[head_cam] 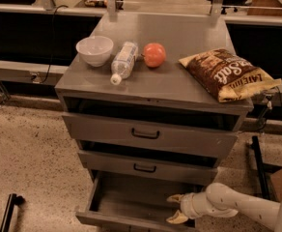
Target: Open bottom drawer
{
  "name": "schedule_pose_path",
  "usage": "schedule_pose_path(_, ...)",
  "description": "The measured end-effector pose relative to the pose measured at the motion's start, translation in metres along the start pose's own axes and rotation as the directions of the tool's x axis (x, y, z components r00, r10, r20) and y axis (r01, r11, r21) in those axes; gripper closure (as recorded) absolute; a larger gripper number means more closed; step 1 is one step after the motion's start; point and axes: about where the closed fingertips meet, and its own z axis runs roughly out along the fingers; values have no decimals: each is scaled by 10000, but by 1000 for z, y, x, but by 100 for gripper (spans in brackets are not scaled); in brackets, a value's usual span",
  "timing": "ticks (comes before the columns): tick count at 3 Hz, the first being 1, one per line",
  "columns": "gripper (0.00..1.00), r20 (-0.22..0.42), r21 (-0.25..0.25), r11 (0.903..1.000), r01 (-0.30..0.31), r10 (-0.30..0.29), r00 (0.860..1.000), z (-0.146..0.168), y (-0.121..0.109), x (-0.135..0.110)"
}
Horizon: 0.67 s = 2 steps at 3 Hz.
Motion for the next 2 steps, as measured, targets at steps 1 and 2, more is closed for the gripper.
schedule_pose_path(1,64,-31,129,9999,69,-69,10000,6,-3,-3)
schedule_pose_path(2,87,60,651,9977,163,-167,9998,20,-12,1)
